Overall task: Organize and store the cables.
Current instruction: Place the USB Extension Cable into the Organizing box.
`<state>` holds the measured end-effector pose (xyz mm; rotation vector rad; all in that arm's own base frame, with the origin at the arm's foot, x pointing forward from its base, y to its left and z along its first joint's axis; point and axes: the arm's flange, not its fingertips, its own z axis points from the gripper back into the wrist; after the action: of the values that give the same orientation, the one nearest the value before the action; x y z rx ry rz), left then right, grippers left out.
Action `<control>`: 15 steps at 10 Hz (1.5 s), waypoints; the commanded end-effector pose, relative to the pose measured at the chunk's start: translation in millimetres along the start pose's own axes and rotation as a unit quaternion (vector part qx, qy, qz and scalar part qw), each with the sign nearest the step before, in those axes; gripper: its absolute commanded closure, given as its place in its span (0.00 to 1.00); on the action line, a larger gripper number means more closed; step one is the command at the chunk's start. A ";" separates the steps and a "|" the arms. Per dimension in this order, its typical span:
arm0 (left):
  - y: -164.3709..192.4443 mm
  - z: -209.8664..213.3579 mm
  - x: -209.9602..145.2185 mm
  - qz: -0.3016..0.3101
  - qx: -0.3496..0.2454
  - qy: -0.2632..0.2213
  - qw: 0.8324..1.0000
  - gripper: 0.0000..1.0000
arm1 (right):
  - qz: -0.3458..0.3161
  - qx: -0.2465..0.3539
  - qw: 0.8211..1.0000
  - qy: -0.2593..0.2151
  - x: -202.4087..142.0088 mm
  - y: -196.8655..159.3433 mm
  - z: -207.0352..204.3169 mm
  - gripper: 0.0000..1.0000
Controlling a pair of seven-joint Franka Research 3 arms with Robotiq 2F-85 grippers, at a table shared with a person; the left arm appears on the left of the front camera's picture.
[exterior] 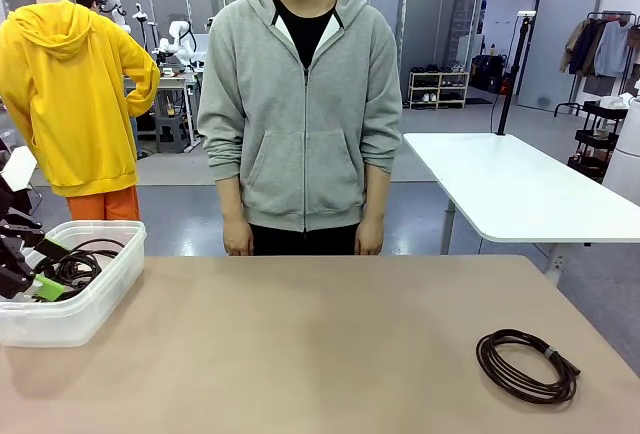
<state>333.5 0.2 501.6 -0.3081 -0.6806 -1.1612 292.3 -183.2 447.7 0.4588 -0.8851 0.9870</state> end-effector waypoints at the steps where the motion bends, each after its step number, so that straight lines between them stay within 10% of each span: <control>1: -0.7 1.1 1.7 0.005 0.001 -0.001 1.000 0.00 | 0.000 0.000 1.000 0.000 0.0 0.0 0.0 0.00; 8: -0.7 1.1 1.7 0.005 0.001 -0.001 1.000 0.00 | -0.247 -0.053 0.923 0.290 140.7 -38.8 -103.6 0.00; 15: -0.7 1.1 1.7 0.005 0.001 -0.001 1.000 0.00 | -0.339 -0.105 0.862 0.362 70.0 -57.2 -176.9 0.00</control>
<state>333.3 0.1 502.3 -0.3067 -0.6816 -1.1614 433.4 -52.5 421.3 0.1901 -0.1052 0.3907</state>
